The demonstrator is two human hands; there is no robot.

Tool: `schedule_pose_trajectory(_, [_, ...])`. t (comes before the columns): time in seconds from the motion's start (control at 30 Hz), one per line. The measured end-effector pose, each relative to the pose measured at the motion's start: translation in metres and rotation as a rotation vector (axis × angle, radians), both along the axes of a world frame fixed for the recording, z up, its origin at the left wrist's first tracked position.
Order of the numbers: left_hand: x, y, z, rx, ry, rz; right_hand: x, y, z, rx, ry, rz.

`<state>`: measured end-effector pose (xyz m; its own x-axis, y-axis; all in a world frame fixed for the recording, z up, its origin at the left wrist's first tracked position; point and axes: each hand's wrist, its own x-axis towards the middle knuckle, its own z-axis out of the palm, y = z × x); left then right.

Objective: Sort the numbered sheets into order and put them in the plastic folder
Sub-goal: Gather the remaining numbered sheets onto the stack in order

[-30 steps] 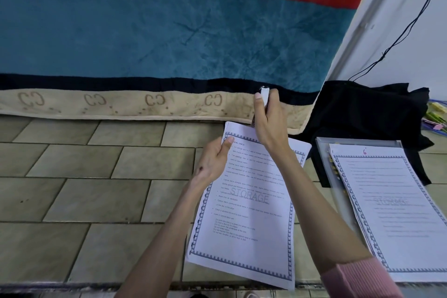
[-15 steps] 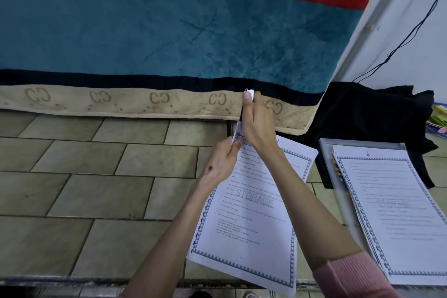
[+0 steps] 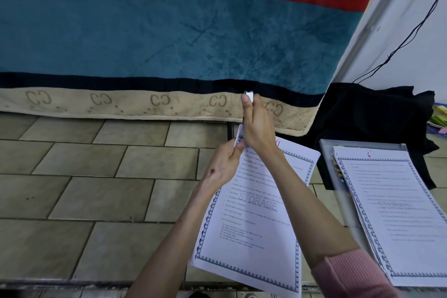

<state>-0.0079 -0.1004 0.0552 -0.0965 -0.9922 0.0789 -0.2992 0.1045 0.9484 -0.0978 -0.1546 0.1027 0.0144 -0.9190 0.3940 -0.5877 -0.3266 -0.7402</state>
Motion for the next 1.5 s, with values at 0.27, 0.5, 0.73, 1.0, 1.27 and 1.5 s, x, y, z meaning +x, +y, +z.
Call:
schedule_pose_trajectory(0.27, [0.002, -0.005, -0.014, 0.059, -0.019, 0.034, -0.002, -0.003, -0.008, 0.072, -0.205, 0.075])
schedule_pose_trajectory(0.5, [0.025, -0.009, -0.029, 0.235, 0.103, 0.147, -0.070, 0.006, -0.032, 0.060, -0.080, -0.478])
schedule_pose_trajectory(0.73, [0.040, -0.016, -0.043, 0.365, 0.147, 0.284, -0.117, 0.035, -0.112, 0.453, 0.489, -0.556])
schedule_pose_trajectory(1.0, [0.051, -0.015, -0.059, 0.467, 0.202, 0.332, -0.104, 0.055, -0.107, 0.209, 0.277, -0.429])
schedule_pose_trajectory(1.27, [0.056, -0.015, -0.059, 0.531, 0.462, 0.436, -0.101, 0.073, -0.112, 0.640, -0.114, 0.016])
schedule_pose_trajectory(1.5, [0.061, 0.047, -0.059, 0.552, 0.208, 0.100, -0.099, 0.081, -0.107, 0.626, -0.182, -0.004])
